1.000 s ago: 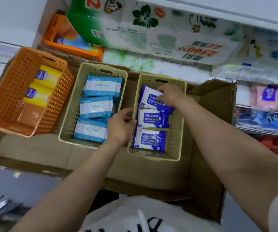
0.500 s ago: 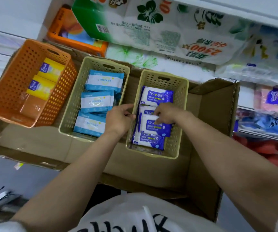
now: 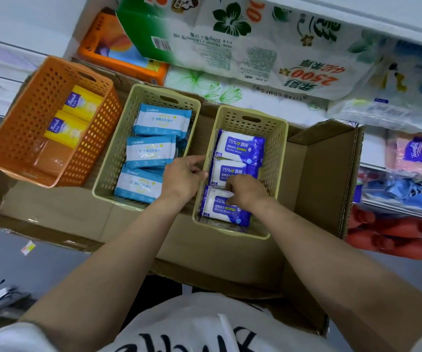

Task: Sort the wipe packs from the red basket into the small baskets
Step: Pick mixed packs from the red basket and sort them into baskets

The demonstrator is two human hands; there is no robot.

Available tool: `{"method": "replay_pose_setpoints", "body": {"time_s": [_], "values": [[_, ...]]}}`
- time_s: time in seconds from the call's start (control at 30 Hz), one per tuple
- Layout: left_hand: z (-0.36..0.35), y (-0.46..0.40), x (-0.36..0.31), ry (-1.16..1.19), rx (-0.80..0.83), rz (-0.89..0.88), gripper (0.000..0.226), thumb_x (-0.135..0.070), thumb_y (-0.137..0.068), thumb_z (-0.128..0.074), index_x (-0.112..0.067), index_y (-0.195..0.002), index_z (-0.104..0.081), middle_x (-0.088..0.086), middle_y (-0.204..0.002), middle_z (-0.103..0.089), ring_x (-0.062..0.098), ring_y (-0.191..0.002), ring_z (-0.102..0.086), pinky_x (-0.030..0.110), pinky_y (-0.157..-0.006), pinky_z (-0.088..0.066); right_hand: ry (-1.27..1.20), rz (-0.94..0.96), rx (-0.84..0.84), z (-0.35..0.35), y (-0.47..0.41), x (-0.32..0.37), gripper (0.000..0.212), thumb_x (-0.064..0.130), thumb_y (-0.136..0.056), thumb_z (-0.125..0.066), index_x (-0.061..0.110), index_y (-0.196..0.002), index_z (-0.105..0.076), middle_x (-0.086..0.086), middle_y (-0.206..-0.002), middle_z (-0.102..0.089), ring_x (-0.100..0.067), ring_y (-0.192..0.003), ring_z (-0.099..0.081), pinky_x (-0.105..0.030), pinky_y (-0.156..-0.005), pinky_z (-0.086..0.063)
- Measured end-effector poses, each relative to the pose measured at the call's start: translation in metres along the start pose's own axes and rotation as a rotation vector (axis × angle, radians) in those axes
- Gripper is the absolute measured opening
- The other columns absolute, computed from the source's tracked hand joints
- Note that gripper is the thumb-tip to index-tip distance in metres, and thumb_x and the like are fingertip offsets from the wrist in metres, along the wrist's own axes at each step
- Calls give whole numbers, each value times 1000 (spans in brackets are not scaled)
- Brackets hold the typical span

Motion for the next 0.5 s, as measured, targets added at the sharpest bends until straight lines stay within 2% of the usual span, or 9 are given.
{"method": "replay_pose_setpoints", "body": {"time_s": [0.2, 0.33, 0.43, 0.5], "values": [[-1, 1, 0, -7, -27, -17, 43, -14, -88, -70, -30, -128, -63, -3, -96, -70, 14, -90, -67, 40, -82, -59, 66, -11, -31, -2, 2, 6, 36, 29, -82, -76, 17, -112, -59, -4, -114, -62, -24, -104, -61, -31, -71, -46], [0, 2, -6, -88, -55, -44, 42, -18, -90, -68, -28, -130, -61, -2, -103, -70, 10, -90, -61, 26, -79, -50, 87, -5, -17, 1, 8, 9, 35, 30, -84, -73, 16, -114, -60, -6, -117, -62, -25, -106, -60, -32, -74, -46], [7, 6, -13, -116, -32, -47, 43, -17, -91, -65, -23, -134, -57, 1, -110, -69, 15, -100, -61, 24, -82, -45, 91, -27, -19, 15, 14, 15, 36, 36, -88, -68, 18, -119, -60, -6, -122, -62, -26, -112, -58, -34, -82, -48], [20, 11, -18, -133, -41, -63, 42, -21, -93, -63, -21, -135, -56, 1, -117, -68, 18, -109, -60, 25, -85, -42, 78, -41, -73, 33, 19, 23, 35, 37, -91, -64, 16, -118, -62, -8, -123, -62, -28, -112, -59, -33, -82, -47]]}}
Point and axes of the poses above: each hand's wrist, its own y-axis away from the middle knuckle, its own z-axis out of the back of the hand, x = y × z, the point moved 4 cm from there along -y, towards the middle knuckle
